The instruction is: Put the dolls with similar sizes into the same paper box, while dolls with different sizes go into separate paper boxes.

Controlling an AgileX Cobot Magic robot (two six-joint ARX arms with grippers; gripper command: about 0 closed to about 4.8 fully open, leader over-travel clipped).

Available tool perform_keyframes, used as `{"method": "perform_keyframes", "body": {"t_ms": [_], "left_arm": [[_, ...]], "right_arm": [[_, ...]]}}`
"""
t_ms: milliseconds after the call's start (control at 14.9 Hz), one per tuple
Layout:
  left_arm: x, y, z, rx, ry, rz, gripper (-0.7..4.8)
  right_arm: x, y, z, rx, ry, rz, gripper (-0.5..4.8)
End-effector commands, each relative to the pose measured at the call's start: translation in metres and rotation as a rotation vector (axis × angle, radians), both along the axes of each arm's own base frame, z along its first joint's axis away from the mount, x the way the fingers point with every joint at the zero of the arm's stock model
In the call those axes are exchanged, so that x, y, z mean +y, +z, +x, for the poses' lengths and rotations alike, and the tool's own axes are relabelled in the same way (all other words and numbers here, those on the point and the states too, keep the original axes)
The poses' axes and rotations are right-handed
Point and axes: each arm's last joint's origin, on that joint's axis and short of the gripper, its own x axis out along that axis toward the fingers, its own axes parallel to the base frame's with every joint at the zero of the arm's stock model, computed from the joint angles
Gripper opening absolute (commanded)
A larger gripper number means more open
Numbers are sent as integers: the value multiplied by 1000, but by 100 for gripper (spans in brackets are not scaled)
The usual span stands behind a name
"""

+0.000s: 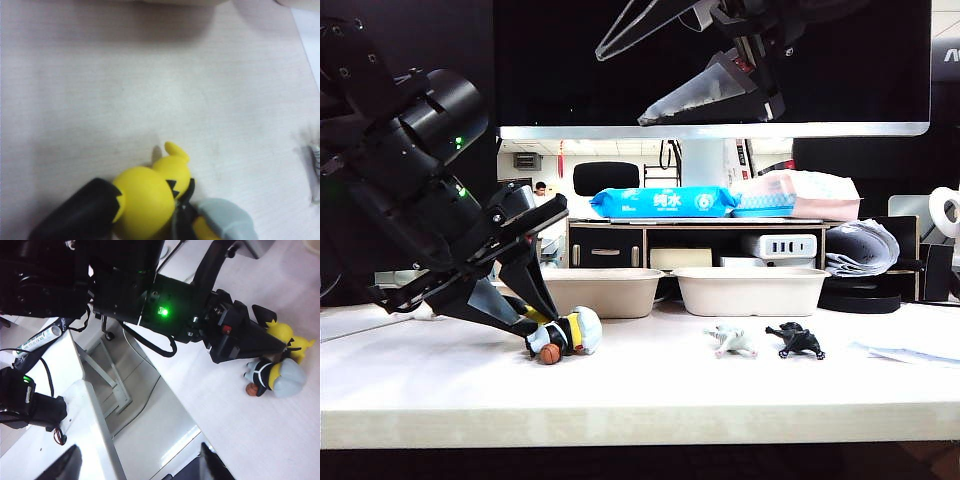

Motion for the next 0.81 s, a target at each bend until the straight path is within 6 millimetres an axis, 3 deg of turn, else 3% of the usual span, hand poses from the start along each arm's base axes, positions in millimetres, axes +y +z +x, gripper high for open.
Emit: {"method": "perform_keyframes", "body": {"t_ms": [67, 336, 672, 806], "left_arm": [[0, -3, -1, 19, -2, 13, -6], [-8, 36, 15, -97, -31, -70, -6], [-20, 114, 43, -341, -106, -68, -6], [-11, 143, 57, -463, -67, -35, -6]], "right_arm": [[0, 4, 0, -18, 6, 13, 305], [0, 4, 0, -36, 10, 5, 305], [0, 4, 0, -41, 8, 5, 305], [-1, 4, 1, -58, 12, 2, 305]]}}
